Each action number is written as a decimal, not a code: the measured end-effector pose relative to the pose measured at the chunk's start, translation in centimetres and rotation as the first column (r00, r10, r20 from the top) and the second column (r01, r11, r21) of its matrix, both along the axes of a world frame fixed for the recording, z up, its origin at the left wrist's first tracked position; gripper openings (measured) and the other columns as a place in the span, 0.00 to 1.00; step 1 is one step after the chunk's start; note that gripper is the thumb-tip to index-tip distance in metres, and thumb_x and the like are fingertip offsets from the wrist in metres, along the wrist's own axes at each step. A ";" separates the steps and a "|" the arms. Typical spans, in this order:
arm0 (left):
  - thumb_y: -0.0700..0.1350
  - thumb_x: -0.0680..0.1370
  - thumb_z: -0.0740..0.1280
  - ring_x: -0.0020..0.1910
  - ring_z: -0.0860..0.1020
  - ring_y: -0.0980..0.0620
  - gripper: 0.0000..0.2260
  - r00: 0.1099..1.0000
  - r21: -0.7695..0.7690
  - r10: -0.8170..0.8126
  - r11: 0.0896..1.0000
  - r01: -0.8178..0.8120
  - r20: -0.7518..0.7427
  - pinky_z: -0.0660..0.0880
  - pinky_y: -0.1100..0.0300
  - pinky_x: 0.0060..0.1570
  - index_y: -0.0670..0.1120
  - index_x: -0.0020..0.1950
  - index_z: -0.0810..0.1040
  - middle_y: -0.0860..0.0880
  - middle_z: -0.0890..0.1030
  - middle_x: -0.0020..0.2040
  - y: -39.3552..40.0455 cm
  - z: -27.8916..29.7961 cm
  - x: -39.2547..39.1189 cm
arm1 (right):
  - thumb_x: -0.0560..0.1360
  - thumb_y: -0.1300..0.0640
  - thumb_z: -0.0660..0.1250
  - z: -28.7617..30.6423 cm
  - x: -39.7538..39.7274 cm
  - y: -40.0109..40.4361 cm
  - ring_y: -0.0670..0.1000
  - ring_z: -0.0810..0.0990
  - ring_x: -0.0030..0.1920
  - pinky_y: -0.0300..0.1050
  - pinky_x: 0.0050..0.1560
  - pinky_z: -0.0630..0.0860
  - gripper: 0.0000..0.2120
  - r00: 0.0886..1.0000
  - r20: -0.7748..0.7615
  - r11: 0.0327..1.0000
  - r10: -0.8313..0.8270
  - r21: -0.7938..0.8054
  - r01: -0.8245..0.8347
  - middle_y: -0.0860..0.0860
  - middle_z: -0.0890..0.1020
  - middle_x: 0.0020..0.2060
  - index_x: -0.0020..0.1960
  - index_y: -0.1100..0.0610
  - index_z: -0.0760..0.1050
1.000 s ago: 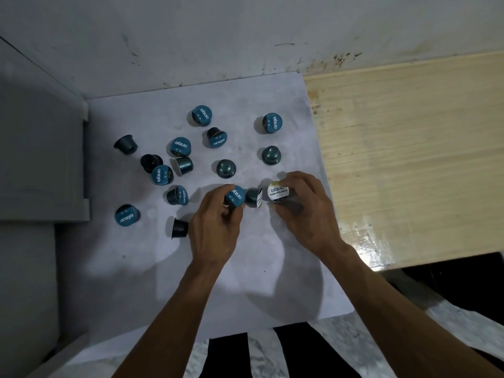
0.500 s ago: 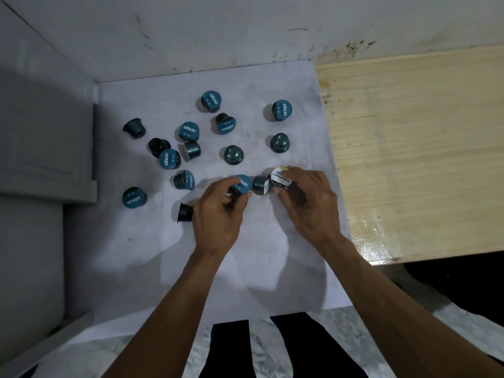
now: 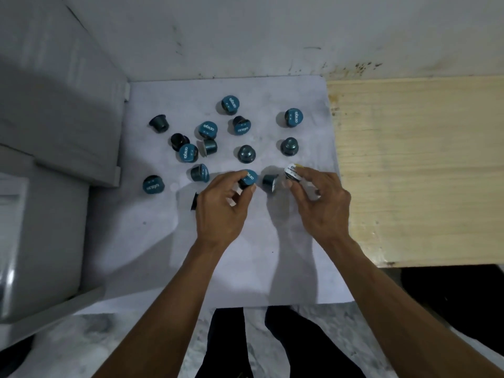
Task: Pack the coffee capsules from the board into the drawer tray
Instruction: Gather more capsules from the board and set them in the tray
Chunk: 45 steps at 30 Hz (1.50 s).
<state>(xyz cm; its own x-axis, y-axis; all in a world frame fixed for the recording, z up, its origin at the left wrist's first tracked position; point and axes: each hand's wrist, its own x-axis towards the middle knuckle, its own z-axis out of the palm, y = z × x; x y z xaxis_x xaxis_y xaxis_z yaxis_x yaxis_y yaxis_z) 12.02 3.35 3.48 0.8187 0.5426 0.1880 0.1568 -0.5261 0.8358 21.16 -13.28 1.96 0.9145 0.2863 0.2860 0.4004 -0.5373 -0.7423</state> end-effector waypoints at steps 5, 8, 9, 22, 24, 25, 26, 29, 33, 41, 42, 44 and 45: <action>0.42 0.74 0.75 0.34 0.78 0.59 0.10 0.993 -0.092 0.110 0.990 -0.107 0.036 0.71 0.74 0.36 0.48 0.55 0.83 0.57 0.81 0.42 0.1 5.9 -2.4 | 0.71 0.54 0.76 6.0 -1.8 1.6 0.47 0.81 0.46 0.30 0.40 0.73 0.13 0.995 -0.095 0.992 0.036 0.125 -0.024 0.42 0.82 0.46 0.54 0.53 0.83; 0.42 0.73 0.75 0.34 0.80 0.56 0.10 0.986 -0.118 0.147 0.983 -0.138 0.077 0.72 0.71 0.32 0.49 0.54 0.83 0.55 0.84 0.45 0.8 9.8 -5.1 | 0.70 0.49 0.76 9.5 -3.5 3.3 0.44 0.81 0.44 0.34 0.39 0.75 0.13 0.990 -0.106 0.986 0.097 0.145 -0.081 0.46 0.85 0.45 0.53 0.52 0.83; 0.42 0.73 0.75 0.35 0.81 0.55 0.10 0.983 -0.117 0.163 0.981 -0.152 0.087 0.72 0.71 0.31 0.48 0.53 0.83 0.54 0.84 0.46 1.3 10.9 -6.2 | 0.70 0.49 0.76 10.6 -4.2 4.1 0.43 0.82 0.43 0.34 0.39 0.75 0.13 0.987 -0.110 0.983 0.118 0.154 -0.101 0.47 0.85 0.45 0.53 0.52 0.84; 0.44 0.70 0.78 0.33 0.80 0.56 0.10 0.937 0.031 0.337 0.940 -0.341 0.088 0.71 0.71 0.30 0.50 0.50 0.84 0.57 0.84 0.42 16.2 20.6 -27.5 | 0.71 0.54 0.76 19.6 -20.2 19.5 0.43 0.83 0.41 0.43 0.36 0.80 0.09 0.882 -0.076 0.863 0.465 0.260 -0.433 0.39 0.84 0.43 0.51 0.50 0.83; 0.45 0.69 0.78 0.35 0.80 0.57 0.10 0.942 0.076 0.330 0.940 -0.334 0.063 0.71 0.73 0.32 0.51 0.49 0.84 0.58 0.83 0.42 19.4 21.1 -31.7 | 0.71 0.54 0.76 19.4 -23.4 21.9 0.45 0.83 0.38 0.47 0.34 0.80 0.09 0.866 -0.101 0.850 0.489 0.279 -0.447 0.42 0.85 0.42 0.51 0.51 0.84; 0.46 0.69 0.78 0.36 0.80 0.57 0.10 0.940 0.081 0.337 0.937 -0.340 0.053 0.71 0.73 0.32 0.52 0.48 0.84 0.58 0.83 0.40 21.0 21.4 -33.6 | 0.71 0.55 0.77 19.4 -25.0 23.0 0.44 0.83 0.37 0.46 0.34 0.80 0.09 0.861 -0.097 0.841 0.500 0.290 -0.456 0.42 0.85 0.41 0.50 0.52 0.84; 0.47 0.69 0.78 0.36 0.80 0.57 0.09 0.937 0.084 0.346 0.933 -0.349 0.042 0.71 0.73 0.33 0.53 0.48 0.84 0.59 0.82 0.39 22.5 21.7 -35.3 | 0.70 0.56 0.77 19.6 -26.5 24.2 0.43 0.82 0.36 0.43 0.33 0.79 0.08 0.858 -0.082 0.835 0.507 0.292 -0.466 0.41 0.85 0.40 0.49 0.52 0.84; 0.48 0.68 0.79 0.36 0.79 0.57 0.09 0.934 0.121 0.356 0.929 -0.349 -0.037 0.72 0.75 0.34 0.52 0.47 0.85 0.60 0.81 0.36 27.0 21.9 -38.8 | 0.69 0.59 0.78 19.4 -30.0 26.9 0.39 0.81 0.35 0.32 0.31 0.75 0.07 0.859 -0.102 0.846 0.502 0.265 -0.463 0.37 0.83 0.38 0.46 0.51 0.84; 0.46 0.68 0.79 0.35 0.79 0.61 0.09 0.946 0.132 0.298 0.950 -0.282 -0.127 0.70 0.77 0.34 0.51 0.47 0.86 0.63 0.79 0.33 32.1 22.4 -39.7 | 0.69 0.58 0.78 18.8 -31.9 30.1 0.43 0.83 0.39 0.37 0.34 0.78 0.07 0.864 -0.137 0.860 0.485 0.256 -0.442 0.39 0.84 0.39 0.46 0.52 0.84; 0.45 0.68 0.79 0.26 0.77 0.61 0.07 0.947 0.138 0.165 0.982 -0.131 -0.276 0.69 0.76 0.30 0.50 0.44 0.85 0.66 0.75 0.23 38.9 18.6 -36.5 | 0.69 0.57 0.78 15.8 -30.2 36.7 0.38 0.81 0.40 0.26 0.38 0.72 0.06 0.850 -0.208 0.875 0.484 0.113 -0.471 0.34 0.81 0.39 0.44 0.52 0.83; 0.44 0.68 0.79 0.27 0.77 0.62 0.07 0.944 0.132 0.137 0.986 -0.101 -0.300 0.69 0.76 0.31 0.49 0.44 0.85 0.68 0.75 0.24 39.6 17.9 -36.1 | 0.68 0.57 0.79 15.2 -30.0 37.5 0.38 0.82 0.40 0.26 0.39 0.72 0.07 0.846 -0.224 0.875 0.484 0.095 -0.476 0.34 0.81 0.39 0.44 0.51 0.83; 0.44 0.67 0.79 0.29 0.77 0.65 0.07 0.931 0.133 0.086 0.990 -0.040 -0.355 0.70 0.74 0.33 0.50 0.44 0.85 0.69 0.75 0.26 40.9 16.7 -35.3 | 0.68 0.57 0.79 14.2 -29.7 38.8 0.40 0.82 0.41 0.28 0.43 0.75 0.08 0.833 -0.262 0.869 0.488 0.060 -0.490 0.37 0.84 0.40 0.44 0.51 0.83; 0.44 0.68 0.79 0.30 0.77 0.66 0.07 0.921 0.136 0.056 0.991 -0.003 -0.386 0.72 0.71 0.36 0.50 0.44 0.85 0.68 0.76 0.29 41.5 16.0 -34.9 | 0.68 0.57 0.79 13.5 -29.4 39.4 0.42 0.83 0.41 0.33 0.45 0.77 0.07 0.818 -0.289 0.860 0.498 0.043 -0.509 0.39 0.84 0.42 0.44 0.51 0.83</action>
